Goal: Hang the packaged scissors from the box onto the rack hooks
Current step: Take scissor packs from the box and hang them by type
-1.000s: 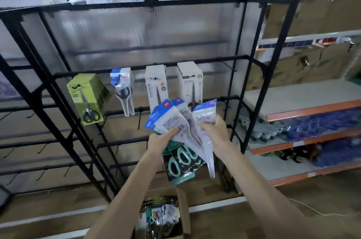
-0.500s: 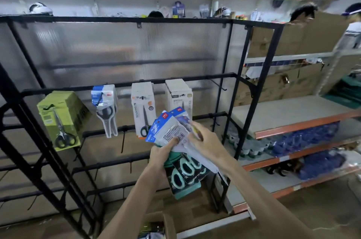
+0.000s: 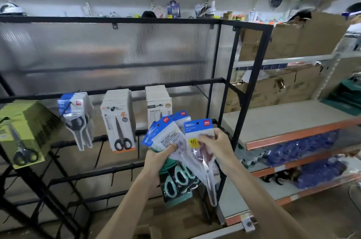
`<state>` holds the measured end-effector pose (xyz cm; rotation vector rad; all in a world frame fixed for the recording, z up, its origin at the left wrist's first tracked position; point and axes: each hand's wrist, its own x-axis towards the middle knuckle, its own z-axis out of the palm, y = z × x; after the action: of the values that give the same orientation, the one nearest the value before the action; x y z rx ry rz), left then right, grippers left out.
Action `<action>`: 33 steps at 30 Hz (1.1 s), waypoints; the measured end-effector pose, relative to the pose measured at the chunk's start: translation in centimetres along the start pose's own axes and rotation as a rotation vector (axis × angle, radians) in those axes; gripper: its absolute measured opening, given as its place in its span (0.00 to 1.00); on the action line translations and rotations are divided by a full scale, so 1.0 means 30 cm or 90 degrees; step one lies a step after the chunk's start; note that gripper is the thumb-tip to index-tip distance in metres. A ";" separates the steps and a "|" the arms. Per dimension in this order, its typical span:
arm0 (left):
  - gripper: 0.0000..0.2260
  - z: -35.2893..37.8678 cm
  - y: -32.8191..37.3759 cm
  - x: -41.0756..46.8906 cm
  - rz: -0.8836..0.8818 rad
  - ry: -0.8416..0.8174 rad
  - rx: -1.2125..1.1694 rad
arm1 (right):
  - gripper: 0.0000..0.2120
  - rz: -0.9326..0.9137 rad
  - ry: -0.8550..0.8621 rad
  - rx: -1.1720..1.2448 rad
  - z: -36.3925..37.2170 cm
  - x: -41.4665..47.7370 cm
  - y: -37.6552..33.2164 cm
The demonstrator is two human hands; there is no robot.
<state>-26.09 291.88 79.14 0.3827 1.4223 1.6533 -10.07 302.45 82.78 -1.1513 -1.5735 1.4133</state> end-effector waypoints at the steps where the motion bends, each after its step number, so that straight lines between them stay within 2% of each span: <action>1: 0.12 0.023 -0.007 0.013 0.002 0.012 0.003 | 0.11 0.001 0.003 0.017 -0.034 0.034 -0.009; 5: 0.16 0.122 -0.032 0.068 0.016 0.063 0.014 | 0.04 -0.043 0.005 0.030 -0.163 0.175 -0.027; 8: 0.17 0.189 -0.048 0.095 0.023 0.085 0.017 | 0.05 -0.058 -0.007 0.012 -0.225 0.277 -0.028; 10: 0.14 0.221 -0.059 0.104 0.038 0.099 0.026 | 0.10 -0.068 -0.012 0.015 -0.241 0.334 -0.037; 12: 0.14 0.239 -0.074 0.112 0.053 0.126 0.043 | 0.14 -0.083 -0.023 0.007 -0.240 0.389 -0.055; 18: 0.14 0.247 -0.104 0.115 0.057 0.160 0.053 | 0.07 -0.092 -0.075 0.000 -0.197 0.520 -0.094; 22: 0.12 0.254 -0.091 0.114 0.090 0.150 0.047 | 0.07 -0.106 -0.040 -0.003 -0.151 0.573 -0.068; 25: 0.16 0.259 -0.092 0.144 0.099 0.138 0.054 | 0.08 -0.130 -0.023 -0.013 -0.142 0.588 -0.066; 29: 0.28 0.283 -0.080 0.181 0.070 0.124 0.025 | 0.05 -0.152 -0.021 -0.014 -0.146 0.605 -0.059; 33: 0.16 0.289 -0.075 0.230 0.072 0.133 0.042 | 0.04 -0.203 -0.025 -0.066 -0.164 0.596 -0.028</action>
<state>-22.71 302.53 77.51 0.3404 1.6381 1.7823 -11.79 320.93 83.41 -0.8861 -1.7859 1.1623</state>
